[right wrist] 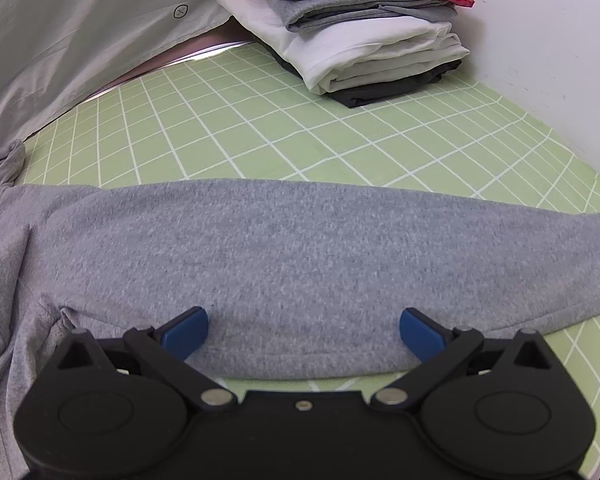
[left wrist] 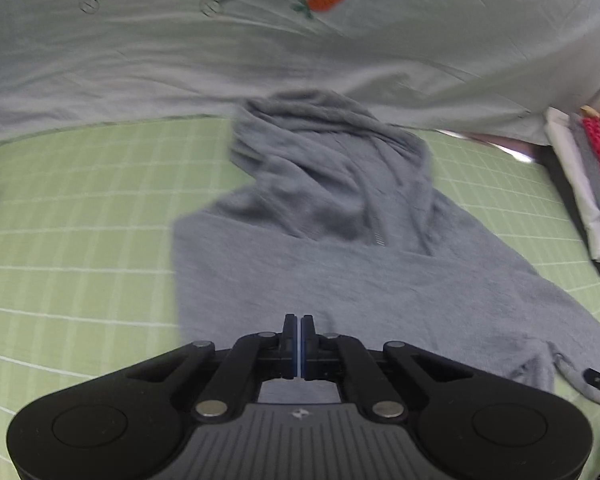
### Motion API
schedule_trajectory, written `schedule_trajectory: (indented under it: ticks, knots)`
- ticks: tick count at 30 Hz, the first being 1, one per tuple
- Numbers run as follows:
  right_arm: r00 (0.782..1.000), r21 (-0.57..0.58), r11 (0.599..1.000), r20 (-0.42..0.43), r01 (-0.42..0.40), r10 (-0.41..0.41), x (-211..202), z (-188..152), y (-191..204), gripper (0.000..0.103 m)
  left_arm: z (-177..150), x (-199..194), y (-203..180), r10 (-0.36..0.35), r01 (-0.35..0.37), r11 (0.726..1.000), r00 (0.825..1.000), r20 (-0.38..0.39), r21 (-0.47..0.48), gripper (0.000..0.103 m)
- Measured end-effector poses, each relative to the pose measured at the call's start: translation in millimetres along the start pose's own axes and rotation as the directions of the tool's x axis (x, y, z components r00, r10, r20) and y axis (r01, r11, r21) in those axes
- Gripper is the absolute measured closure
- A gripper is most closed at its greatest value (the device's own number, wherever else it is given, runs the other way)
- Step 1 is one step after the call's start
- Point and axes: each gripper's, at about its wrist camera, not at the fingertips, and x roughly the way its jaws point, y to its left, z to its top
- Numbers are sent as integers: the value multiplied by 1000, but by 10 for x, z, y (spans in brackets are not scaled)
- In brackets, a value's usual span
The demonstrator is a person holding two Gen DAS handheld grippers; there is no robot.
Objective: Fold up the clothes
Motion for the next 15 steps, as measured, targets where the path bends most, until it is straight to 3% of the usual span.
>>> schedule_trajectory:
  ticks: [3, 6, 9, 15]
  knots:
    - [1000, -2, 1000, -2, -1, 1, 0, 3, 4, 0, 14, -17, 201, 35, -36, 999, 999, -14, -29, 102]
    - [1000, 0, 1000, 2, 1, -1, -1, -5, 14, 0, -10, 27, 257, -4, 2, 996, 1000, -29, -93, 98]
    - [1000, 1, 1000, 3, 2, -2, -1, -8, 23, 0, -38, 117, 93, -44, 41, 996, 998, -46, -82, 81]
    - [1000, -1, 1000, 3, -2, 2, 1, 1, 18, 0, -77, 363, -331, -98, 96, 995, 990, -98, -33, 70]
